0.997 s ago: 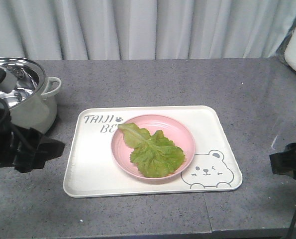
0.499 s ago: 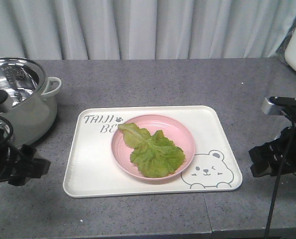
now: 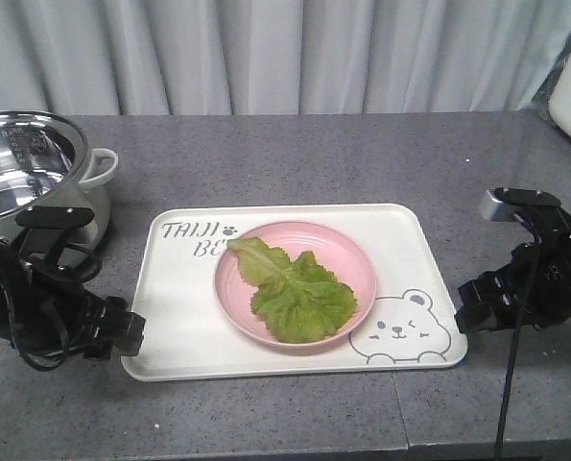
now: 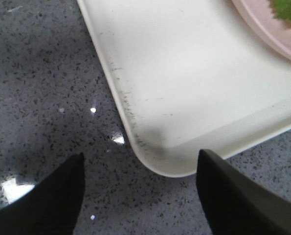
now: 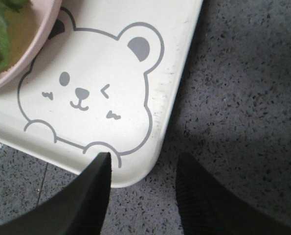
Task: Transfer vegetables to tray and serve
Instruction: 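Move both grippers down to the tray's opposite short edges and grip them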
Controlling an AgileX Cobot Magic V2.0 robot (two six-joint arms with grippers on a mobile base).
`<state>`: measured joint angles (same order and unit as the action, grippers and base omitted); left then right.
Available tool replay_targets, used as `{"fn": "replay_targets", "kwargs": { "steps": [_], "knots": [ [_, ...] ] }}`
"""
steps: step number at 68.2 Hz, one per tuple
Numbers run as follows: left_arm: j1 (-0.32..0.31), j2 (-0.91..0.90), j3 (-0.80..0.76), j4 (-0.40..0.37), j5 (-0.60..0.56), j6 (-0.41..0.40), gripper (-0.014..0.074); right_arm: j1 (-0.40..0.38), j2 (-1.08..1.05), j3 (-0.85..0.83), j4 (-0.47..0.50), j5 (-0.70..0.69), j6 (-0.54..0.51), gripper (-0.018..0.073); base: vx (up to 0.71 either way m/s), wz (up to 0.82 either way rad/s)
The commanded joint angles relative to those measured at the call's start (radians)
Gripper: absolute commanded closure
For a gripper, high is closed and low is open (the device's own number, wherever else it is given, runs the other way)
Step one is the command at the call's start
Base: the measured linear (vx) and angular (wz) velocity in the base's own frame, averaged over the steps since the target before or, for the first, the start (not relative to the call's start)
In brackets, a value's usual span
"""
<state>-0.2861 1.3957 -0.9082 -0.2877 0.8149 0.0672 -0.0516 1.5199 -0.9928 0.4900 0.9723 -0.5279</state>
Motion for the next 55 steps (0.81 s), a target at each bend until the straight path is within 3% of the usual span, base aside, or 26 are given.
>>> {"fn": "replay_targets", "kwargs": {
  "steps": [1, 13, 25, 55],
  "knots": [
    [-0.001, 0.007, -0.026, -0.037, -0.055, -0.001, 0.0116, -0.006, -0.009, -0.031, 0.043, -0.025, -0.039, 0.0251, 0.00, 0.00],
    [-0.001, 0.048, -0.026, -0.041, -0.090, -0.001, 0.0116, -0.006, 0.021, -0.031, 0.087, -0.039, -0.099, 0.0251, 0.00, 0.00],
    [-0.001, 0.084, -0.026, -0.096, -0.133, 0.036, 0.0116, -0.006, 0.038, -0.031, 0.134, -0.045, -0.156, 0.0251, 0.00, 0.00],
    [-0.001, 0.117, -0.026, -0.195, -0.160, 0.103, 0.0116, -0.006, 0.040, -0.031, 0.145, -0.073, -0.163, 0.0251, 0.00, 0.00]
  ]
}}
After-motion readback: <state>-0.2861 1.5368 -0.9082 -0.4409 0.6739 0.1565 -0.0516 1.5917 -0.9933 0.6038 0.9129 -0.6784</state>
